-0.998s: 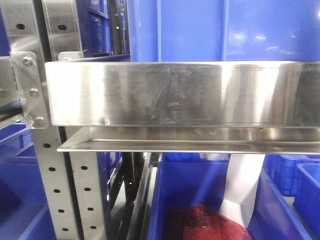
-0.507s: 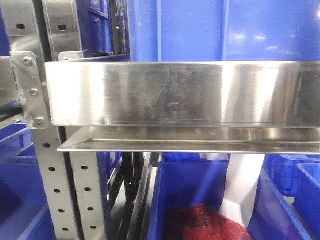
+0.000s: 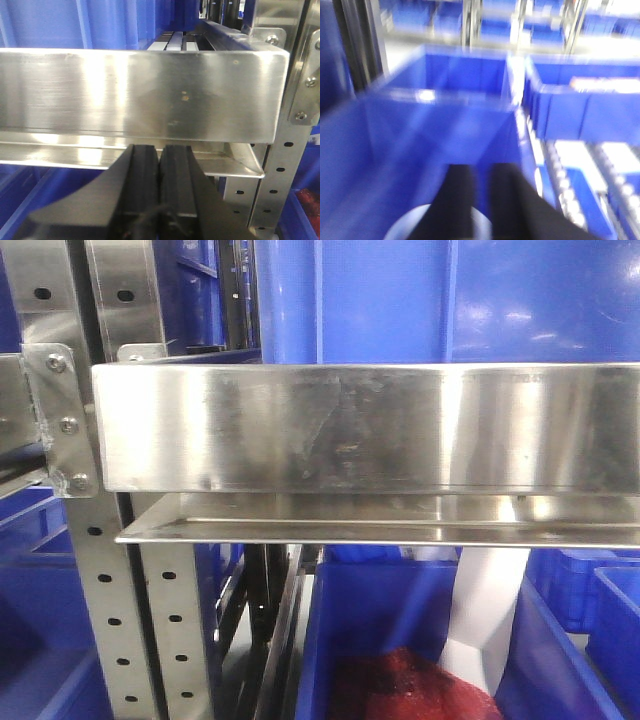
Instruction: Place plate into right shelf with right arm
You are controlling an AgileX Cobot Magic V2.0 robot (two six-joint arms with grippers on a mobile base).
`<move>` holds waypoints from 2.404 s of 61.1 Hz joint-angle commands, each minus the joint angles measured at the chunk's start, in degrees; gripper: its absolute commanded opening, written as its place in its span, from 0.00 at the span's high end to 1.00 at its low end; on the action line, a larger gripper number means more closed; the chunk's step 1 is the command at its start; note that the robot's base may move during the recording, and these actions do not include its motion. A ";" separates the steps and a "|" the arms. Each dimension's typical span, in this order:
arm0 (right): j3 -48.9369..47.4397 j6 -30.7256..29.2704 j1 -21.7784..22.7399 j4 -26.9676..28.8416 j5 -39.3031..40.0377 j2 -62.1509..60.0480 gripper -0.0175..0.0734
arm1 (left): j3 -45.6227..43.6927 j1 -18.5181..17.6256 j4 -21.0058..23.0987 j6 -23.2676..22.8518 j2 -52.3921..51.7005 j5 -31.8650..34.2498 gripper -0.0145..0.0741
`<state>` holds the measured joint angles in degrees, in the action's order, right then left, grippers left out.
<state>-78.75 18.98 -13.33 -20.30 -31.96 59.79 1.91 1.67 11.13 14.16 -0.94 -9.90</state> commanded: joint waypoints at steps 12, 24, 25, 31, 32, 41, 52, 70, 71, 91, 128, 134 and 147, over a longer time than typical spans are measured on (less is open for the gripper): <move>16.93 -0.34 -1.25 -0.98 4.08 -19.35 0.78 | 0.45 0.10 0.45 -0.16 -0.68 4.83 0.89; 31.36 -0.34 -1.25 -0.98 4.55 -34.01 0.78 | 0.45 0.10 0.45 -0.16 -0.68 4.83 0.89; 32.19 -0.34 -1.25 -0.98 4.55 -35.49 0.78 | 0.45 0.10 0.45 -0.16 -0.68 4.83 0.89; 37.27 -0.34 -1.25 -0.98 4.55 -41.16 0.78 | 0.45 0.10 0.45 -0.16 -0.68 4.83 0.89; 37.87 -0.34 -1.25 -0.98 4.55 -41.91 0.78 | 0.45 0.10 0.45 -0.16 -0.68 4.83 0.89; 42.67 -0.34 -1.25 -0.98 4.50 -47.36 0.78 | 0.45 0.10 0.45 -0.16 -0.68 4.83 0.89; 45.05 -0.34 -1.25 -0.98 4.50 -48.53 0.78 | 0.45 0.10 0.45 -0.16 -0.68 4.83 0.89; 45.25 -0.34 -1.25 -0.98 4.50 -48.53 0.78 | 0.45 0.10 0.45 -0.16 -0.68 4.83 0.89; 45.25 -0.34 -1.25 -0.98 4.50 -48.53 0.78 | 0.45 0.10 0.45 -0.16 -0.68 4.83 0.89; 51.28 -2.31 1.36 2.93 7.08 -48.80 0.78 | 0.45 0.10 0.45 -0.16 -0.68 4.83 0.89; 75.08 -22.11 15.97 24.99 25.12 -60.21 0.78 | 0.45 0.10 0.45 -0.16 -0.68 4.83 0.89; 77.41 -22.11 16.15 24.92 25.94 -61.10 0.78 | 0.45 0.10 0.45 -0.16 -0.68 4.83 0.89; 80.01 -22.11 16.17 24.48 28.42 -61.16 0.78 | 0.45 0.10 0.45 -0.16 -0.68 4.83 0.89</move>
<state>1.55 -2.49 2.42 4.64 -10.49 -0.60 1.91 1.67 11.13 14.16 -0.94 -9.90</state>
